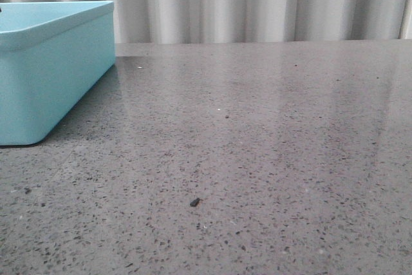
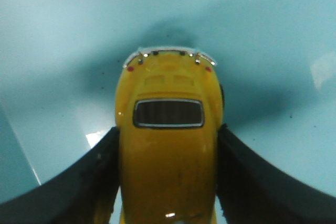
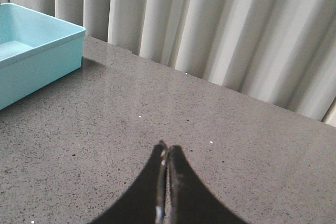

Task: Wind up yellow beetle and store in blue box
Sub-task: 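Lower the car into the blue box and open the left gripper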

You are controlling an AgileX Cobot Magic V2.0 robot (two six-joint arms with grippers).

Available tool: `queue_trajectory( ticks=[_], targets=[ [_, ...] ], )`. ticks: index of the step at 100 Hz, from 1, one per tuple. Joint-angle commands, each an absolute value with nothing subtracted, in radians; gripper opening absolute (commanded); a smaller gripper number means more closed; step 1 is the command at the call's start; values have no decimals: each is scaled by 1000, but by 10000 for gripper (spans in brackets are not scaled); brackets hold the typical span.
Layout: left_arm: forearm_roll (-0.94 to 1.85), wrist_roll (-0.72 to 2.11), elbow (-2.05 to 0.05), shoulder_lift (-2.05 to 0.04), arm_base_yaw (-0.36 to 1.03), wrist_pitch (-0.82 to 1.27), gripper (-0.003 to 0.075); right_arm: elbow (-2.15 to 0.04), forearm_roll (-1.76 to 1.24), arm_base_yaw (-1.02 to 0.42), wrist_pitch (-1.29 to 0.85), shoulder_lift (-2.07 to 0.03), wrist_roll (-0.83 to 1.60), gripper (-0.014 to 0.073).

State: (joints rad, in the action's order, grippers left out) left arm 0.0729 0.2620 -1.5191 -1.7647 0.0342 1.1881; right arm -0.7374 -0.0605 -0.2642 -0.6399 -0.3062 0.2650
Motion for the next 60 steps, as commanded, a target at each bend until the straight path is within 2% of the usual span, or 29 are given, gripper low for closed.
queue_trajectory(
  ticks=[1,28,60],
  targets=[
    [87,249,-1538,-1718,36,1148,388,-759,-65,-265,-571,-316,273,-41],
    [111,249,-1540,-1716,36,1126,514,-759,-65,-265,-595,-316,273,-41],
    [264,249,-1544,-1592,36,1006,508,-759,-65,-265,-592,-316,273,-41]
  ],
)
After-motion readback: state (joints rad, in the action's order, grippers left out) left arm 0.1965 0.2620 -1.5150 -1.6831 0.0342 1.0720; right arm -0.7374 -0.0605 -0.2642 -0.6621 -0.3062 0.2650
